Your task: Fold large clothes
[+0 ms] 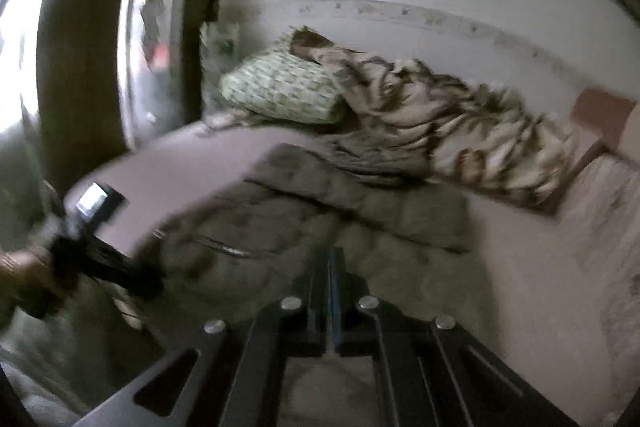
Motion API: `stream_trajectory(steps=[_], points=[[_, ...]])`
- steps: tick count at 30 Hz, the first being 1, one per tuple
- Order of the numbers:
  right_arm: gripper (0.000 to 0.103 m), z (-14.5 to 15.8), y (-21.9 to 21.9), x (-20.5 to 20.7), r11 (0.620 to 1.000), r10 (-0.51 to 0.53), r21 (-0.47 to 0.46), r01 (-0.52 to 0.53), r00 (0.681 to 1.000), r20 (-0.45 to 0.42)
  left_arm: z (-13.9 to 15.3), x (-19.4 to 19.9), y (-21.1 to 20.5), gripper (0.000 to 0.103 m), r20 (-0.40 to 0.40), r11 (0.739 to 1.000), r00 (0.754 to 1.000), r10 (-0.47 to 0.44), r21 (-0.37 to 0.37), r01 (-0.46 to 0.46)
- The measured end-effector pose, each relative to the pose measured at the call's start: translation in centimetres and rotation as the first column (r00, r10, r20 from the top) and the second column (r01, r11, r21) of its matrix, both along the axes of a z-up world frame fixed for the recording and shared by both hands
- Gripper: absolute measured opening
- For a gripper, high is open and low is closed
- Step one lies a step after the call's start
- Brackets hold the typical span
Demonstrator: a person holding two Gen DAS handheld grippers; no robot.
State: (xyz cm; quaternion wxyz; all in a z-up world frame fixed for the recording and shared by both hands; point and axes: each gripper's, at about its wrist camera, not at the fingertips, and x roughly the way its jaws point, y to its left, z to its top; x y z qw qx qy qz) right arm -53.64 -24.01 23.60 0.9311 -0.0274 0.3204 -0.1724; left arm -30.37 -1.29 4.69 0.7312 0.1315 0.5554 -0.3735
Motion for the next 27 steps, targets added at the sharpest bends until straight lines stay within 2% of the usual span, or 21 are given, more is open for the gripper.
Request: stream_trajectory(steps=[4, 9, 12, 14, 15, 17, 21, 25, 26, 27], points=[[0.002, -1.9, -2.1, 0.3, 0.989, -0.045, 0.135, 0.056, 0.996, -0.082, -0.2, 0.1, 0.0, 0.039, 0.001, 1.0, 1.0, 0.0, 0.001, 0.0], [0.003, -6.0, -7.0, 0.4, 0.929, -0.128, 0.333, 0.161, 0.985, -0.117, -0.1, 0.4, -0.2, 0.039, -0.003, 1.0, 1.0, 0.0, 0.008, 0.0], [0.003, -9.4, -8.8, 1.9, 0.922, -0.16, 0.32, 0.217, 0.968, -0.196, 0.0, 0.3, -0.4, 0.039, 0.0, 1.0, 1.0, 0.001, 0.012, -0.001], [0.003, -12.7, -9.9, 3.3, 0.915, -0.166, 0.309, 0.26, 0.94, -0.299, 0.0, 0.3, -0.5, 0.039, 0.0, 1.0, 1.0, 0.002, 0.015, -0.002], [0.004, -13.8, -10.3, 3.6, 0.907, -0.161, 0.324, 0.269, 0.932, -0.324, 0.0, 0.3, -0.5, 0.039, 0.0, 1.0, 1.0, 0.003, 0.017, -0.003], [0.005, -14.9, -10.8, 3.5, 0.887, -0.173, 0.367, 0.282, 0.937, -0.303, 0.1, 0.4, -0.7, 0.039, -0.001, 1.0, 1.0, 0.004, 0.022, -0.004], [0.005, -14.9, -12.6, 3.8, 0.806, -0.165, 0.518, 0.285, 0.95, -0.266, 0.0, 0.6, -1.1, 0.04, -0.006, 1.0, 1.0, 0.002, 0.031, -0.002], [0.005, -15.5, -15.1, 5.5, 0.693, -0.09, 0.676, 0.251, 0.96, -0.264, 0.0, 0.8, -1.3, 0.04, -0.013, 0.999, 1.0, 0.001, 0.034, -0.001], [0.005, -15.5, -16.0, 5.6, 0.653, -0.087, 0.72, 0.233, 0.968, -0.235, 0.1, 0.9, -1.4, 0.04, -0.014, 0.999, 1.0, 0.002, 0.033, -0.001], [0.006, -15.2, -15.9, 5.8, 0.641, -0.105, 0.733, 0.226, 0.973, -0.208, 0.1, 0.9, -1.4, 0.04, -0.014, 0.999, 1.0, 0.002, 0.034, -0.001]])
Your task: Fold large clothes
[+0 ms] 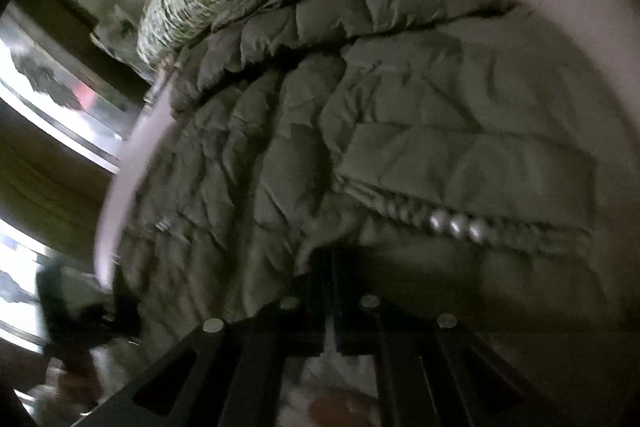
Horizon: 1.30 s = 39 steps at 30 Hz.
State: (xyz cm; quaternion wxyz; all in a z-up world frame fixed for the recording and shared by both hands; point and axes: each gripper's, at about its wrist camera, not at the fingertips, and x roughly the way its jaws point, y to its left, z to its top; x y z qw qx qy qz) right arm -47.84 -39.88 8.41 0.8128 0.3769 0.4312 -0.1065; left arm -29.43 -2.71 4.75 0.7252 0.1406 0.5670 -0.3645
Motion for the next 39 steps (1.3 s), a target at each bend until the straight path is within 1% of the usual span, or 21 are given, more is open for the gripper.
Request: stream_trajectory(steps=[2, 3, 4, 5, 8, 10, 12, 16, 17, 18, 20, 23, 26, 29, 32, 36, 38, 39], points=[[0.013, 1.2, -0.1, -0.4, 0.998, -0.041, -0.054, 0.043, 0.998, 0.041, 0.0, 0.1, 0.0, 0.04, -0.001, 1.0, 1.0, 0.001, 0.0, -0.001], [0.044, 1.8, 0.0, -0.6, 0.997, -0.038, -0.071, 0.042, 0.998, 0.054, 0.0, 0.1, 0.1, 0.04, -0.001, 1.0, 1.0, 0.001, 0.0, -0.001], [0.103, 2.2, 0.2, -0.5, 0.997, -0.017, -0.072, 0.022, 0.997, 0.069, -0.1, 0.1, 0.1, 0.04, -0.001, 1.0, 1.0, 0.001, 0.001, -0.001], [0.103, 2.5, 0.4, -0.3, 0.997, 0.007, -0.073, -0.002, 0.997, 0.077, 0.0, 0.1, 0.1, 0.04, -0.001, 1.0, 1.0, 0.001, 0.002, -0.001], [0.103, 2.8, 1.9, 1.0, 0.984, 0.065, -0.171, -0.057, 0.997, 0.039, -0.1, 0.2, 0.1, 0.04, -0.001, 1.0, 1.0, 0.001, 0.003, -0.001], [0.103, 2.6, 2.5, 1.6, 0.977, 0.076, -0.203, -0.069, 0.997, 0.027, -0.1, 0.2, 0.1, 0.04, -0.001, 1.0, 1.0, 0.0, 0.003, 0.0], [0.103, 2.0, 2.9, 1.9, 0.976, 0.066, -0.21, -0.061, 0.998, 0.016, -0.1, 0.2, 0.1, 0.04, -0.002, 1.0, 1.0, 0.002, 0.001, -0.002], [0.103, -0.4, 3.1, 2.9, 0.973, 0.05, -0.223, -0.062, 0.997, -0.06, -0.3, 0.2, 0.3, 0.04, -0.004, 1.0, 1.0, 0.004, -0.008, -0.004], [0.103, -1.6, 3.2, 3.3, 0.967, 0.034, -0.248, -0.059, 0.994, -0.105, -0.3, 0.2, 0.3, 0.04, -0.005, 1.0, 1.0, 0.005, -0.009, -0.005], [0.103, -2.0, 3.3, 3.4, 0.962, 0.02, -0.267, -0.058, 0.989, -0.144, -0.3, 0.2, 0.4, 0.04, -0.005, 1.0, 1.0, 0.005, -0.011, -0.005], [0.103, -3.8, 4.1, 3.9, 0.947, 0.03, -0.304, -0.099, 0.974, -0.224, -0.4, 0.2, 0.6, 0.04, -0.006, 1.0, 1.0, 0.005, -0.016, -0.005], [0.103, -4.6, 5.4, 4.6, 0.924, 0.055, -0.353, -0.15, 0.963, -0.263, -0.4, 0.2, 0.9, 0.04, -0.006, 1.0, 1.0, 0.005, -0.022, -0.005], [0.103, -5.5, 5.8, 4.8, 0.916, 0.061, -0.366, -0.165, 0.958, -0.28, -0.4, 0.1, 1.1, 0.04, -0.002, 1.0, 1.0, 0.005, -0.026, -0.006], [0.103, -6.1, 6.6, 4.3, 0.895, 0.077, -0.411, -0.175, 0.966, -0.245, -0.5, 0.0, 1.3, 0.04, -0.001, 0.999, 1.0, 0.008, -0.033, -0.008], [0.103, -6.8, 7.6, 3.9, 0.885, 0.088, -0.423, -0.195, 0.962, -0.259, -0.5, -0.1, 1.5, 0.04, 0.002, 0.999, 1.0, 0.009, -0.04, -0.009], [0.103, -6.6, 8.0, 3.8, 0.885, 0.086, -0.419, -0.204, 0.955, -0.284, -0.5, -0.3, 1.8, 0.04, 0.011, 0.999, 1.0, 0.007, -0.043, -0.007], [0.103, -6.3, 8.1, 3.6, 0.896, 0.075, -0.405, -0.185, 0.959, -0.274, -0.5, -0.5, 1.9, 0.04, 0.015, 0.999, 1.0, 0.008, -0.045, -0.008], [0.103, -5.5, 8.1, 3.3, 0.899, 0.067, -0.402, -0.175, 0.961, -0.268, -0.4, -0.5, 1.9, 0.04, 0.016, 0.999, 1.0, 0.008, -0.045, -0.008]])
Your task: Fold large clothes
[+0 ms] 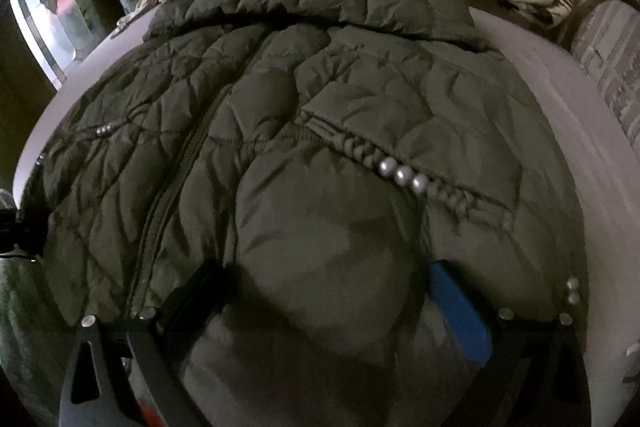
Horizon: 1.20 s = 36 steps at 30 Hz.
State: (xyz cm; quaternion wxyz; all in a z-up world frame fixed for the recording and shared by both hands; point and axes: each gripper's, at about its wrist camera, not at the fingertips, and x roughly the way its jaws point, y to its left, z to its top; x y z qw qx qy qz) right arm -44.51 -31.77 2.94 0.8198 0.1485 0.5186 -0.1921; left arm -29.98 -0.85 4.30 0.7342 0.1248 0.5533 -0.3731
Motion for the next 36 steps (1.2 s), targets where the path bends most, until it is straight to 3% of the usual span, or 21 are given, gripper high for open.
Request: stream_trajectory(steps=[7, 15, 23, 32, 35, 36], points=[[0.103, 3.6, -3.3, -5.5, 0.993, -0.12, 0.013, 0.12, 0.993, 0.007, 0.2, -0.6, 0.1, 0.041, 0.015, 1.0, 1.0, -0.006, 0.002, 0.006], [0.103, 4.5, -7.6, -11.5, 0.975, -0.22, 0.038, 0.221, 0.975, -0.023, 0.3, -0.8, 0.0, 0.041, 0.024, 1.0, 1.0, -0.01, 0.006, 0.009], [0.103, 3.5, -9.6, -13.2, 0.964, -0.228, 0.134, 0.228, 0.974, -0.021, 0.4, -0.7, -0.1, 0.041, 0.027, 1.0, 1.0, -0.011, 0.009, 0.011], [0.103, 2.4, -9.9, -12.8, 0.96, -0.23, 0.159, 0.232, 0.973, -0.032, 0.2, -0.7, -0.3, 0.042, 0.035, 1.0, 0.999, -0.015, 0.014, 0.015], [0.091, 1.5, -10.1, -12.3, 0.955, -0.235, 0.176, 0.239, 0.971, -0.043, 0.1, -0.8, -0.5, 0.042, 0.046, 1.0, 0.999, -0.02, 0.02, 0.019], [0.081, 1.1, -10.3, -12.3, 0.952, -0.243, 0.178, 0.248, 0.969, -0.048, 0.0, -0.9, -0.7, 0.042, 0.048, 1.0, 0.999, -0.02, 0.021, 0.019]])
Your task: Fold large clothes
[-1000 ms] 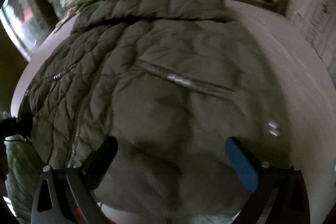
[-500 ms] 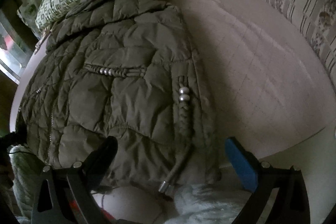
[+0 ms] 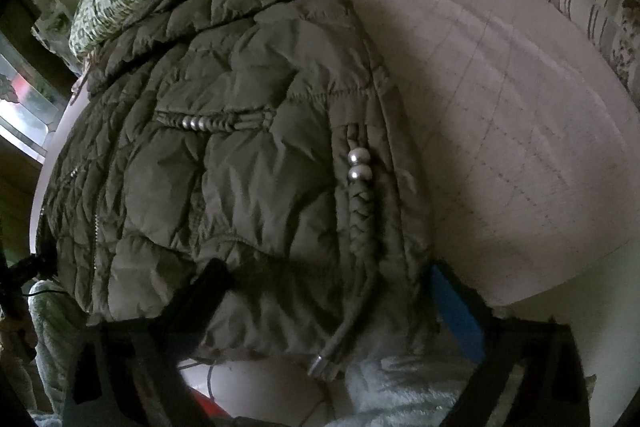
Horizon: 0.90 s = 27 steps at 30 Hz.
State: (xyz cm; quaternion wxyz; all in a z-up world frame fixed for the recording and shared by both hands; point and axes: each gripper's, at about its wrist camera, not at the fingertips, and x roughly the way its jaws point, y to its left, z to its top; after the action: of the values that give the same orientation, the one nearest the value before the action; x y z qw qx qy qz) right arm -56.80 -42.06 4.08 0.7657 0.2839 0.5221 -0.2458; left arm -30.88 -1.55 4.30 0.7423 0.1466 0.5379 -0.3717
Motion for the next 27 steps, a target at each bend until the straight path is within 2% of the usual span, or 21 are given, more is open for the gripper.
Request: stream_trajectory(steps=[4, 6, 11, 13, 15, 20, 21, 22, 23, 25, 27], points=[[0.062, 0.2, -0.6, -0.9, 1.0, -0.016, 0.022, 0.016, 1.0, 0.015, -0.1, -0.2, -0.3, 0.042, 0.006, 1.0, 1.0, -0.001, 0.002, 0.001], [0.058, 0.5, -0.9, -1.4, 1.0, -0.017, 0.025, 0.017, 1.0, 0.014, -0.1, -0.2, -0.4, 0.042, 0.007, 1.0, 1.0, -0.002, 0.002, 0.002], [0.059, 0.9, -1.4, -2.0, 0.999, -0.017, 0.051, 0.016, 1.0, 0.024, -0.1, -0.2, -0.5, 0.042, 0.007, 1.0, 1.0, -0.002, 0.003, 0.002], [0.072, 0.8, -1.7, -2.0, 0.999, -0.014, 0.037, 0.014, 1.0, 0.008, -0.1, -0.2, -0.4, 0.042, 0.008, 1.0, 1.0, -0.002, 0.003, 0.002], [0.076, 0.3, -1.6, -1.7, 0.999, -0.015, 0.031, 0.016, 1.0, -0.006, -0.2, -0.2, -0.5, 0.042, 0.007, 1.0, 1.0, -0.003, 0.004, 0.003], [0.077, -0.7, -2.4, -1.7, 0.994, -0.021, 0.105, 0.019, 1.0, 0.019, -0.3, -0.3, -0.9, 0.041, 0.013, 1.0, 1.0, -0.005, 0.01, 0.005], [0.072, -0.7, -2.5, -1.7, 0.994, -0.019, 0.108, 0.016, 1.0, 0.025, -0.2, -0.3, -1.0, 0.041, 0.019, 1.0, 1.0, -0.007, 0.01, 0.007], [0.061, -0.6, -2.6, -1.9, 0.992, -0.017, 0.127, 0.011, 0.999, 0.043, -0.2, -0.4, -1.2, 0.04, 0.022, 1.0, 1.0, -0.008, 0.008, 0.008], [0.057, -0.4, -2.7, -2.1, 0.99, -0.021, 0.143, 0.013, 0.998, 0.056, -0.2, -0.5, -1.2, 0.039, 0.023, 1.0, 1.0, -0.008, 0.005, 0.008], [0.04, -0.2, -2.7, -2.1, 0.987, -0.02, 0.162, 0.008, 0.997, 0.074, -0.2, -0.6, -1.3, 0.036, 0.02, 1.0, 1.0, -0.007, -0.003, 0.007], [0.03, 0.2, -2.6, -2.3, 0.986, -0.019, 0.168, 0.004, 0.996, 0.089, -0.1, -0.7, -1.3, 0.033, 0.016, 1.0, 1.0, -0.01, -0.007, 0.01]])
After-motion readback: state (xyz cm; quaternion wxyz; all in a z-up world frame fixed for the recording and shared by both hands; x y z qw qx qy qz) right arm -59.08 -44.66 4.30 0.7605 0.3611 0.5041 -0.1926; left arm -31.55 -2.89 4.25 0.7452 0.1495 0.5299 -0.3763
